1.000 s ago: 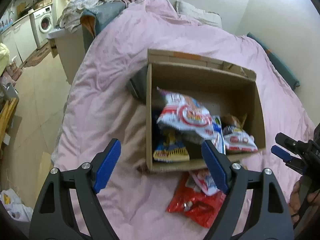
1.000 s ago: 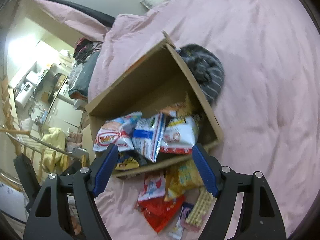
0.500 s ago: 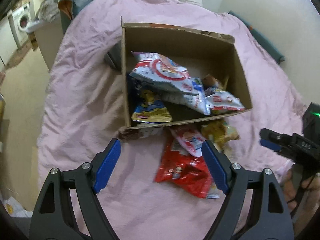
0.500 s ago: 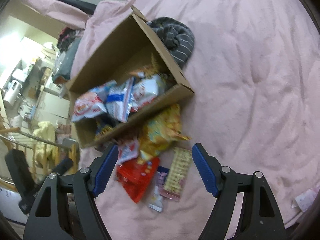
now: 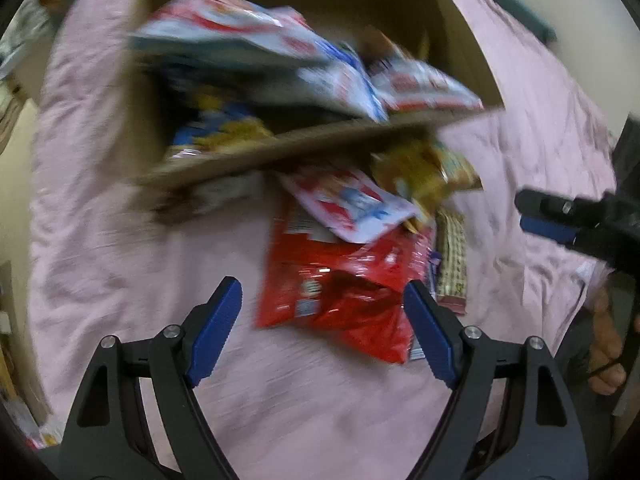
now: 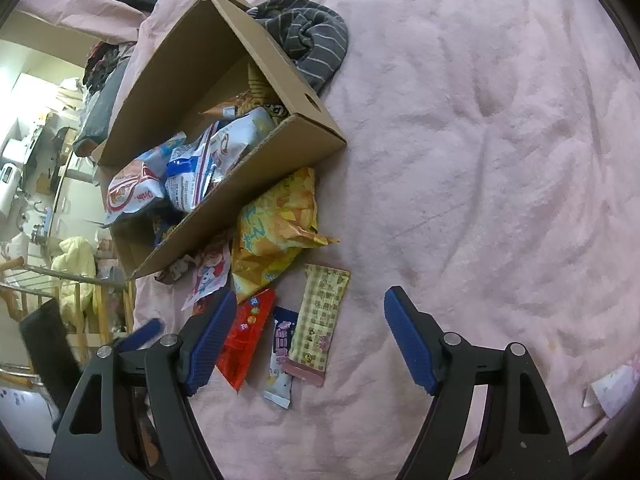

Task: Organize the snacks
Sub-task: 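Lower the left tool onto the pile and grasp the red snack bag, then grasp the cream checkered snack bar with the right tool while the left tool holds the red bag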

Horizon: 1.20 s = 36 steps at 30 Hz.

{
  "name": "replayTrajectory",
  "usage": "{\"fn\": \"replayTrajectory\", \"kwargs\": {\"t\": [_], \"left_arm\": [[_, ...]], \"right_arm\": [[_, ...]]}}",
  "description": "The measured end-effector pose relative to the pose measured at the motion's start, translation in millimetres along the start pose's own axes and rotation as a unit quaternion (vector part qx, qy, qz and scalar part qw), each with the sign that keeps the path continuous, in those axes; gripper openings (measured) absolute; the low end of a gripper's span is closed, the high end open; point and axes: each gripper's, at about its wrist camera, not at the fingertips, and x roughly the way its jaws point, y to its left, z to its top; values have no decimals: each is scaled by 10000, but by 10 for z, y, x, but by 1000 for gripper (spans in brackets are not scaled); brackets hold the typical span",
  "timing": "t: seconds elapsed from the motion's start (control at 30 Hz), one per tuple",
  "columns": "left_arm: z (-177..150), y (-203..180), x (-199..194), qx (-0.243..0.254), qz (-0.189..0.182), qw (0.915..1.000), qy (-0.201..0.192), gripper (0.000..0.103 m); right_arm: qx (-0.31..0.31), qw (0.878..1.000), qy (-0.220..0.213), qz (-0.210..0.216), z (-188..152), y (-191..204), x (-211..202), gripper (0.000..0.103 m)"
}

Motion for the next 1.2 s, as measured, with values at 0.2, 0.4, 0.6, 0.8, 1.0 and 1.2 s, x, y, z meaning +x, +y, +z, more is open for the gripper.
{"fn": "replayTrajectory", "kwargs": {"t": [0.2, 0.4, 0.6, 0.8, 1.0, 1.2], "left_arm": [[38, -198, 649, 434, 284, 9963, 688, 97], [60, -272, 701, 379, 322, 9980, 400, 102], [45, -298, 528, 340, 207, 9987, 321, 64], [-64, -247, 251, 61, 9, 9994, 333, 45], [-279, -154, -289, -162, -123, 9997, 103, 45], [-364, 182, -861, -351, 193, 9981, -475, 45]], "right_arm": [[157, 9998, 74, -100, 22, -111, 34, 79], [290, 9995, 76, -70, 43, -168, 33, 79], [205, 9997, 146, -48, 88, -88, 103, 79], [73, 9990, 443, -57, 35, -19, 255, 79], [-144, 9975, 668, -188, -14, 53, 355, 59], [-220, 9950, 890, -403, -57, 90, 514, 50]]}}
